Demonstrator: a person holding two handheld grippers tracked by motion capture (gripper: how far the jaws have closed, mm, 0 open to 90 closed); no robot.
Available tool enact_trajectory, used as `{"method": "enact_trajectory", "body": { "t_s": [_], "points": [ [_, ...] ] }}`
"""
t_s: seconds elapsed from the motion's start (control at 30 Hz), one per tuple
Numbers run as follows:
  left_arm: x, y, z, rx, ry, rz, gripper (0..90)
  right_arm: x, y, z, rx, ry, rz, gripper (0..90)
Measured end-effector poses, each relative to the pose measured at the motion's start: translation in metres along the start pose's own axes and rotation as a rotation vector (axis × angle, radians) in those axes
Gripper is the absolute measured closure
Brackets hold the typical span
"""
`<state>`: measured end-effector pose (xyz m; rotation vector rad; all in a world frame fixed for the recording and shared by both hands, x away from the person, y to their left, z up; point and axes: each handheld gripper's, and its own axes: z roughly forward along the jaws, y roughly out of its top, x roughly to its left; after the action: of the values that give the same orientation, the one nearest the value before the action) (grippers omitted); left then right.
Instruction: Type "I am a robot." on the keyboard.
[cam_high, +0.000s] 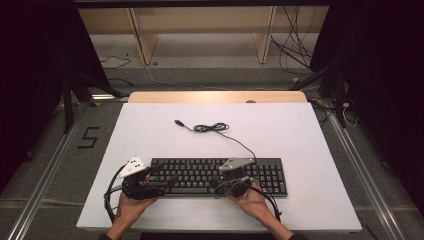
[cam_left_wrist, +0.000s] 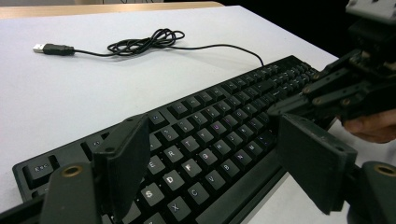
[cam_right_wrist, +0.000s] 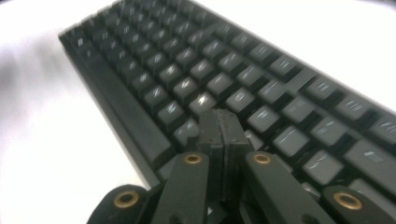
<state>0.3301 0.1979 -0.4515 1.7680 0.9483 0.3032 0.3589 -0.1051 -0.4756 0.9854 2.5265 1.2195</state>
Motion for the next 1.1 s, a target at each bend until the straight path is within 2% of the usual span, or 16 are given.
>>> {"method": "enact_trajectory", "body": {
  "t_s": [0.17, 0.27, 0.43, 0.57, 0.77, 1.1],
  "points": [
    [0.0, 0.0, 0.0, -0.003, -0.001, -0.002, 25.7, -0.006, 0.004, -0.018, -0.084, -0.005, 0.024, 83.4],
    [0.0, 0.0, 0.0, -0.004, -0.002, 0.001, 25.7, -0.011, 0.004, -0.029, -0.128, -0.006, 0.04, 74.0],
    [-0.001, 0.0, 0.0, -0.004, -0.005, 0.001, 25.6, -0.016, 0.004, -0.045, -0.183, -0.015, 0.061, 51.6],
    [0.0, 0.0, 0.0, -0.009, -0.003, -0.004, 25.6, -0.018, 0.001, -0.058, -0.221, -0.024, 0.072, 42.0],
    [0.0, 0.001, 0.0, -0.011, -0.002, -0.005, 25.5, -0.021, -0.012, -0.078, -0.268, -0.049, 0.102, 35.1],
    [0.0, 0.001, -0.001, -0.017, -0.011, -0.004, 25.3, -0.026, -0.03, -0.103, -0.341, -0.09, 0.133, 29.9]
  ]
}}
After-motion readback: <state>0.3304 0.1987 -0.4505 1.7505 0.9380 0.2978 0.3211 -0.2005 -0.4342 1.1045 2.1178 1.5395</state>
